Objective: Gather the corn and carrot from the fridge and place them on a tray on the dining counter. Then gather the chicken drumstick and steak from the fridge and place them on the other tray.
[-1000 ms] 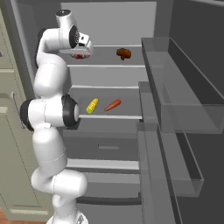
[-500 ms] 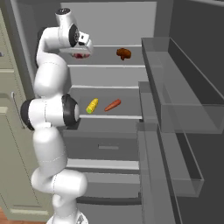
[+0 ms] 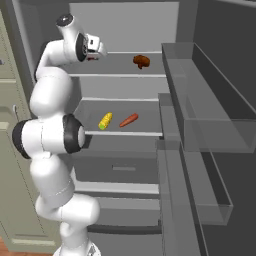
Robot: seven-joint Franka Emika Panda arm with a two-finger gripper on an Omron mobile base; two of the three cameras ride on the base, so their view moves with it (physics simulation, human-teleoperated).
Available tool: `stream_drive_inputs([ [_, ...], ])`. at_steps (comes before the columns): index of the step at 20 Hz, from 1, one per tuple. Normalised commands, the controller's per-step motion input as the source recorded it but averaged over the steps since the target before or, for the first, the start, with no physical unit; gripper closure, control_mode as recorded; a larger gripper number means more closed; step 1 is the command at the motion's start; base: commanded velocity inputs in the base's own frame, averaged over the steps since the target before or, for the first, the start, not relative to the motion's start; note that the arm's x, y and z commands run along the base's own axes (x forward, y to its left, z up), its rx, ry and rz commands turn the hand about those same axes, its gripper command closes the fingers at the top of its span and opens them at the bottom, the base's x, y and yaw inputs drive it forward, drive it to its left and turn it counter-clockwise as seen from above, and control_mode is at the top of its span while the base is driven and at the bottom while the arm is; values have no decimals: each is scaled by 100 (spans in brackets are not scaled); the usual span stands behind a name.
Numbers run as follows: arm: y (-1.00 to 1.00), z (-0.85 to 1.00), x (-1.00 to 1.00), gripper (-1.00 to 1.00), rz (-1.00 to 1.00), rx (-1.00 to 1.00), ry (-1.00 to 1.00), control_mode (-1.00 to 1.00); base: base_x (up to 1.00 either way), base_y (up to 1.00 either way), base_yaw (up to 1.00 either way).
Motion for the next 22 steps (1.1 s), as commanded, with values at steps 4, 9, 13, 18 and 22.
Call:
stream_drive_inputs([
  [4,-19,20,-38,100,0,6,-38,-100,0,0,0],
  [9,0,44,-87,100,0,3,0,-100,0,0,0],
  [13,4,44,-100,100,-1,0,2,-100,0,0,0],
  [18,0,34,-100,100,-2,0,20,-100,0,0,0],
  [22,0,-6,-100,100,-4,0,42,-100,0,0,0],
])
